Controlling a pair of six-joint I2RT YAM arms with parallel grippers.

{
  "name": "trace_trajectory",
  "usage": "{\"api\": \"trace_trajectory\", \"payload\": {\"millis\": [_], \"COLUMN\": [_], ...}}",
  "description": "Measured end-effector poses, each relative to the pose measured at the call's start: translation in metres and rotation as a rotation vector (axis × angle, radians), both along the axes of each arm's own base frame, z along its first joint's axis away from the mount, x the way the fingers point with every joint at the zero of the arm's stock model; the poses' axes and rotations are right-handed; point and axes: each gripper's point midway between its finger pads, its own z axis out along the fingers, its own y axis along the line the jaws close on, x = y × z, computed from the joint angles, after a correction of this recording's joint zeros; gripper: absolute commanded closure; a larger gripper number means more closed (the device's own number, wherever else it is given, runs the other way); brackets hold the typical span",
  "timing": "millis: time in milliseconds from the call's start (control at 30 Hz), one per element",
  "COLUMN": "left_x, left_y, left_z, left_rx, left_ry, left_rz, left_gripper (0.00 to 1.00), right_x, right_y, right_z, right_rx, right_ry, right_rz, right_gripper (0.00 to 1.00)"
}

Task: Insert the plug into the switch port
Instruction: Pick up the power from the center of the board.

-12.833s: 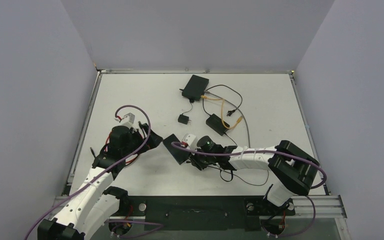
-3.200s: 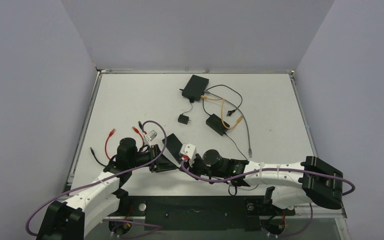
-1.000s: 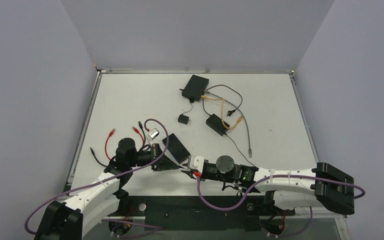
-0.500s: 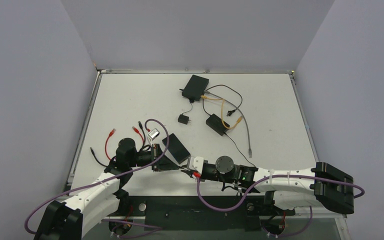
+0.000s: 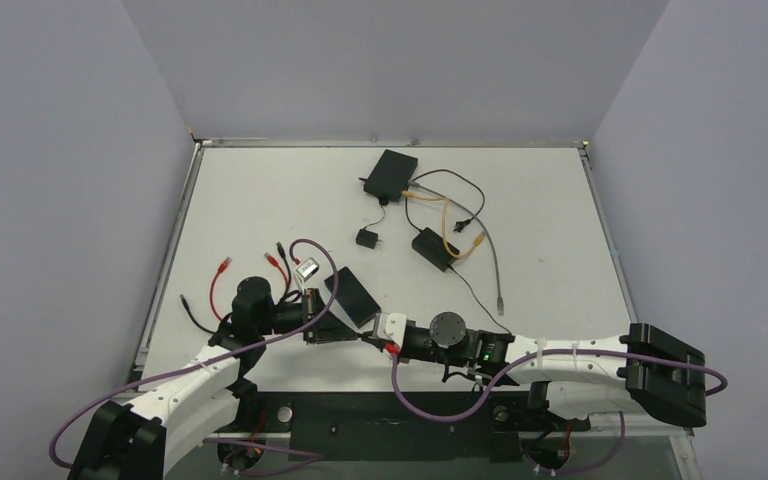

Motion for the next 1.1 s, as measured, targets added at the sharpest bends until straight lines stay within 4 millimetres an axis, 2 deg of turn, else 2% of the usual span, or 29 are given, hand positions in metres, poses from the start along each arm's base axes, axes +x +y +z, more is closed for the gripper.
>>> {"api": "trace_trajectory", "payload": {"millis": [33, 167, 233, 400, 667, 867, 1100], "left_x": [0.0, 0.003, 0.006, 0.017, 0.055, 0.088, 0.118], "left_y": [0.0, 0.0, 0.0, 0.0, 0.005, 0.022, 0.039], "left_z": [0.0, -0.002, -0.006, -0.015, -0.015, -0.033, -0.055], "left_rx": [0.0, 0.008, 0.018, 0.07, 0.183, 0.32, 0.436], "left_ry": [0.0, 0.003, 0.008, 0.023, -0.042, -0.049, -0.044], "left_rz": [0.001, 0.015, 0.03, 0.087, 0.23, 0.365, 0.468], "left_gripper": [0.97, 0.74, 0.59, 0.54, 0.52, 0.3, 0.23], "right_x": [0.0, 0.003, 0.005, 0.012, 0.021, 0.028, 0.034], "right_y": [0.0, -0.001, -0.002, -0.01, -0.032, -0.041, -0.043], "right_z": [0.0, -0.001, -0.002, -0.013, -0.039, -0.05, -0.07], "right_rx": [-0.001, -0.019, -0.029, -0.075, -0.168, -0.166, -0.157], "right_ry": [0.001, 0.01, 0.016, 0.055, 0.156, 0.276, 0.424], "right_rz": [-0.001, -0.02, -0.039, -0.11, -0.255, -0.355, -0.451], "right_gripper": [1.0, 1.0, 1.0, 1.0, 1.0, 1.0, 1.0]}}
